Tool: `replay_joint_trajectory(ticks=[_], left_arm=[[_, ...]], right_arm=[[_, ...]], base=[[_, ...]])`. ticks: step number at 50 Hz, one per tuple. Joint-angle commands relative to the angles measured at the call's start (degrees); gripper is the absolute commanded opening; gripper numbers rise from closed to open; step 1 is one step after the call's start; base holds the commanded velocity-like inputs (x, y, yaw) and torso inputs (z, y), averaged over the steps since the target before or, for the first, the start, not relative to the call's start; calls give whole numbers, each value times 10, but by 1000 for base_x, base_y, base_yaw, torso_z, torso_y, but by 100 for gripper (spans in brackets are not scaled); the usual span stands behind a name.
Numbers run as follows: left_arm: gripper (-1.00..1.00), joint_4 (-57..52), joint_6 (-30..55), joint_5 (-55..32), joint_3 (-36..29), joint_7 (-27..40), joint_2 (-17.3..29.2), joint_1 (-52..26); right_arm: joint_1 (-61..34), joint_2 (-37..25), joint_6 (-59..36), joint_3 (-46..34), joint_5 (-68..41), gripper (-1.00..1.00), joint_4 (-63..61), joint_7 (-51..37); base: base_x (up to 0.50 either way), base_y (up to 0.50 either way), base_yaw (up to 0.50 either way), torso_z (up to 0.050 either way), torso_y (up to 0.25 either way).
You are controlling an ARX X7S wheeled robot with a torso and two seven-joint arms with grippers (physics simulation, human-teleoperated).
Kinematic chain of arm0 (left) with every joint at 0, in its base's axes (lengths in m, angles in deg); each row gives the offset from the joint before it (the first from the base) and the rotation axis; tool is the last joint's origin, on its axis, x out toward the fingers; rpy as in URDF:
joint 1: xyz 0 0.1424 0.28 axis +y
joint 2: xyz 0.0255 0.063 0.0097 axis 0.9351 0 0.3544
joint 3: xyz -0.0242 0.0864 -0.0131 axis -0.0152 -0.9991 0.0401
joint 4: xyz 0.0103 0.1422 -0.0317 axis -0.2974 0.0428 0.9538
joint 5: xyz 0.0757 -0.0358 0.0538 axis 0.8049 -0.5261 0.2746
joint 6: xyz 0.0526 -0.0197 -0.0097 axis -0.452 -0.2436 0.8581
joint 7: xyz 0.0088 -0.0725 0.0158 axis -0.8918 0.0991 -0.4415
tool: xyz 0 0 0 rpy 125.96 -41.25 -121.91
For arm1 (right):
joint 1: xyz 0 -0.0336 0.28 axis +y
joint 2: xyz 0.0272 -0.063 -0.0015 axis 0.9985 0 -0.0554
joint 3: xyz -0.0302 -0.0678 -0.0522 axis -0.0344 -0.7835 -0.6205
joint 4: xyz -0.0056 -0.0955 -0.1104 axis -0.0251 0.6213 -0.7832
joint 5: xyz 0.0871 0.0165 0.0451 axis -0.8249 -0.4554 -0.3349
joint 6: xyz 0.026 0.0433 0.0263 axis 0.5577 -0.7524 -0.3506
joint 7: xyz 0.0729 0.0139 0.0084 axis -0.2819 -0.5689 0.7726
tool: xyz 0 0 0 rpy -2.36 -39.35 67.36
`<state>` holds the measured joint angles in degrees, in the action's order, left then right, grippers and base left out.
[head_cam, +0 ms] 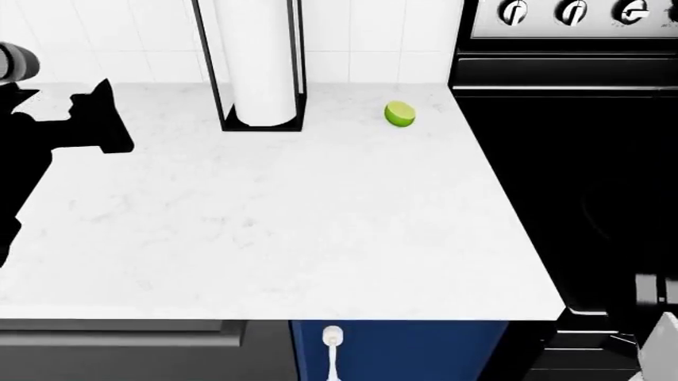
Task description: Pick the cans from the counter and place them in their designated side in the cabinet.
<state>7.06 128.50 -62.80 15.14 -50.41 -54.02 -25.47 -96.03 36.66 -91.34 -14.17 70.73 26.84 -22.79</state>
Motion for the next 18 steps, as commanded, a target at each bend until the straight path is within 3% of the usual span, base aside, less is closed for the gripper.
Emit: replay_joint_trajectory(ticks=[1, 6, 8, 11, 18], left_arm=[[100, -39, 11, -28, 10, 3, -12, 16], [100, -42, 6, -32, 8, -2, -17, 23], [100, -42, 4, -32, 6, -3, -19, 27], [100, -47, 3, -36, 7, -4, -21, 34], [100, -58, 1, -45, 16, -5, -24, 58]], right_arm=[[86, -20, -70, 29, -8, 100, -144, -13], [112, -35, -121, 56, -33, 100, -210, -27], [120, -59, -121, 76, -135, 100, -218, -102], [119, -113, -121, 108, -379, 100, -214, -287], [144, -136, -116, 125, -483, 100, -219, -372]], base=[[0, 0, 0, 0, 0], [0, 0, 0, 0, 0], [0, 0, 0, 0, 0], [0, 0, 0, 0, 0], [0, 0, 0, 0, 0]])
